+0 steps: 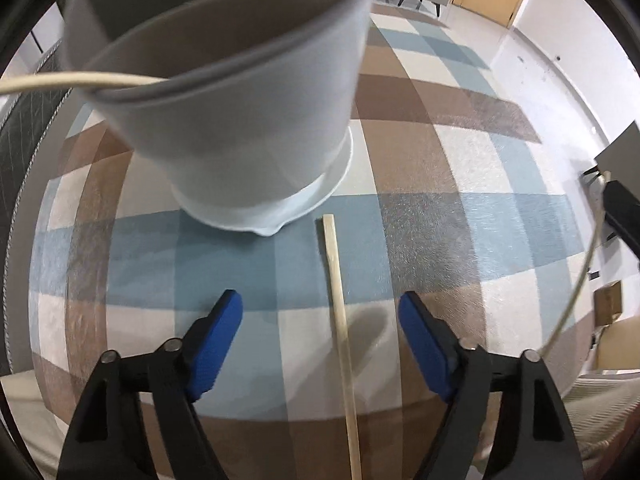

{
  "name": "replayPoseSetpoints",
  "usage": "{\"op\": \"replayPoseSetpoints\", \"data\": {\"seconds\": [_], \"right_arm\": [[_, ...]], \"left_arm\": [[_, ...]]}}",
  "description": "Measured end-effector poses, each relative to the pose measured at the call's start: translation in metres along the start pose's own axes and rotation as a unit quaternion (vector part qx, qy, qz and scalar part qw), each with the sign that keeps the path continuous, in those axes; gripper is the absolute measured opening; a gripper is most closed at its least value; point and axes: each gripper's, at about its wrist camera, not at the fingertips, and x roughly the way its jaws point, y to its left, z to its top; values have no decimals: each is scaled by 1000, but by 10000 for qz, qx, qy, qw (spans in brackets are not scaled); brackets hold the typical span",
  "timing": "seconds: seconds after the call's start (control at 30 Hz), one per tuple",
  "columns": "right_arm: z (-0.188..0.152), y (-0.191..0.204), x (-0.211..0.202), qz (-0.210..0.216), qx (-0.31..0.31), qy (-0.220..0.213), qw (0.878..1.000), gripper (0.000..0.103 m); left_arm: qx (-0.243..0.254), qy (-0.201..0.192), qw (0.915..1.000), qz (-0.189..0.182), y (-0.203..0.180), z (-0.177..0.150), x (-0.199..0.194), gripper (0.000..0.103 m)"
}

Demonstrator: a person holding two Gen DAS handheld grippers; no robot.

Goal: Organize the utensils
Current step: 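Close the right gripper on a chopstick while the left gripper grasps the other, then lift both held chopsticks up over the holder and lower them in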

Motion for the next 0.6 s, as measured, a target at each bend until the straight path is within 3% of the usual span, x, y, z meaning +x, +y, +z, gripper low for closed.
{"op": "replayPoseSetpoints", "data": {"seconds": [0.13, 0.17, 0.27, 0.37, 0.4, 0.6], "right_arm": [[-1, -10, 5, 34, 244, 116, 9996, 4], [-1, -12, 5, 56, 317, 102, 9994, 4], [1, -14, 1, 70, 391, 21, 9992, 4], [2, -15, 0, 48, 402, -12, 9992, 4], [1, -16, 2, 32, 419, -4, 9991, 4], [1, -23, 3, -46, 606, -2, 9982, 4]], "left_arm": [[12, -101, 9998, 190, -5, 11, 8, 68], [45, -132, 9997, 198, -7, 13, 9, 63], [209, -169, 9996, 28, -17, 19, 9, 41], [496, -179, 9984, -223, -32, 23, 11, 5], [588, -166, 9976, -337, -35, 22, 11, 1], [882, -149, 9921, -875, -40, 21, 11, 1]]}}
